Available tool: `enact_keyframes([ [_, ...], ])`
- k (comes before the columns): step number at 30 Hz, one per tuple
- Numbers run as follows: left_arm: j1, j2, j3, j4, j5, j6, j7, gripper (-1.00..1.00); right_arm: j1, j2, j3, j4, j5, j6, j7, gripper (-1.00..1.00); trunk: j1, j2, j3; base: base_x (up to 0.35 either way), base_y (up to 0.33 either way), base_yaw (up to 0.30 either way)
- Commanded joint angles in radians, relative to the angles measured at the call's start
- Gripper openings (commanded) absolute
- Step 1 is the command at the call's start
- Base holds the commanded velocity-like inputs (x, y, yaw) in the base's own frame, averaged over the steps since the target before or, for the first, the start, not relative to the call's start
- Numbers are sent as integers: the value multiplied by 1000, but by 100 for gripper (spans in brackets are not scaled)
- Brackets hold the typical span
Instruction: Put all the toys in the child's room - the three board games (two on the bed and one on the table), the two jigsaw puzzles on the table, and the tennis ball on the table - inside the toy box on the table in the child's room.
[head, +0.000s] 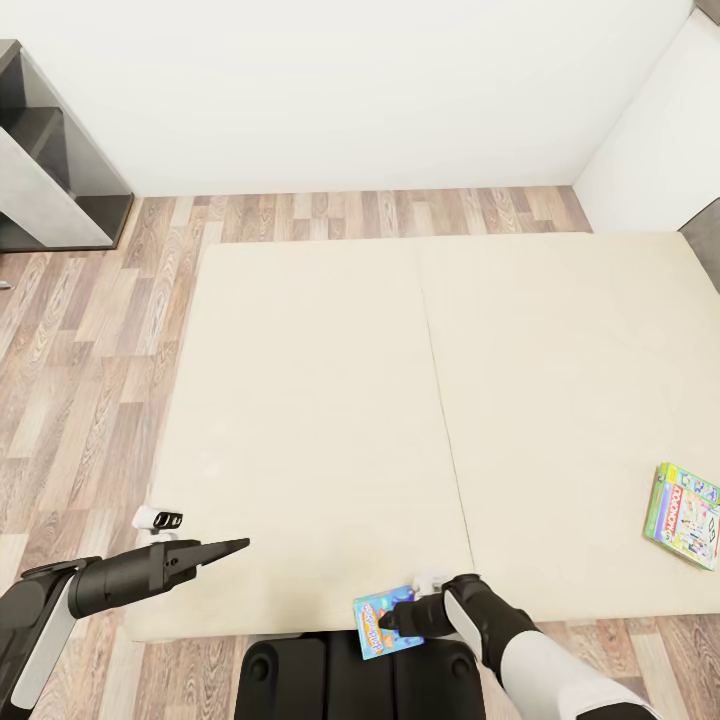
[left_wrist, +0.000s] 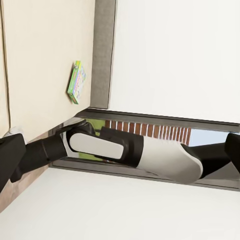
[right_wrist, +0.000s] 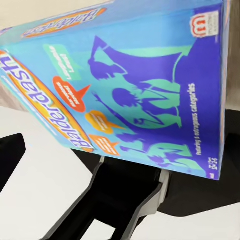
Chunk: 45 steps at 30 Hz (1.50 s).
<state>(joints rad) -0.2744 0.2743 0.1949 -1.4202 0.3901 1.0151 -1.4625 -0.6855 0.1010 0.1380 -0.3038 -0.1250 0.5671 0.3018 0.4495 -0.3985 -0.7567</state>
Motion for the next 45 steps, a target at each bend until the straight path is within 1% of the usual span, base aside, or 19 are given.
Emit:
enact_keyframes([
  [1,0,0,0,0,1,10,-2,100,0,1,8,-1,-10,5,-2,100,1,-1,-1,0,0,0],
  [9,0,0,0,0,1,11,-2,100,0,10,7,-3,-10,5,-2,100,1,-1,-1,0,0,0],
  [14,0,0,0,0,1,10,-2,100,0,36,5,-4,-10,5,-2,100,1,-1,-1,0,0,0],
  [29,0,-1,-1,0,1,10,-2,100,-1,56,5,-9,-11,5,-2,100,1,-1,-1,0,0,0],
  [35,0,-1,-2,0,0,10,-2,100,0,70,5,-16,-11,5,-1,100,1,-1,-1,0,0,0],
  [41,0,-1,-2,0,0,10,-2,100,-1,73,5,-18,-11,4,2,100,1,-1,-1,0,0,0],
  [45,0,-1,-2,0,0,10,-2,100,-1,68,5,-18,-11,6,6,100,1,-1,-1,0,0,0],
])
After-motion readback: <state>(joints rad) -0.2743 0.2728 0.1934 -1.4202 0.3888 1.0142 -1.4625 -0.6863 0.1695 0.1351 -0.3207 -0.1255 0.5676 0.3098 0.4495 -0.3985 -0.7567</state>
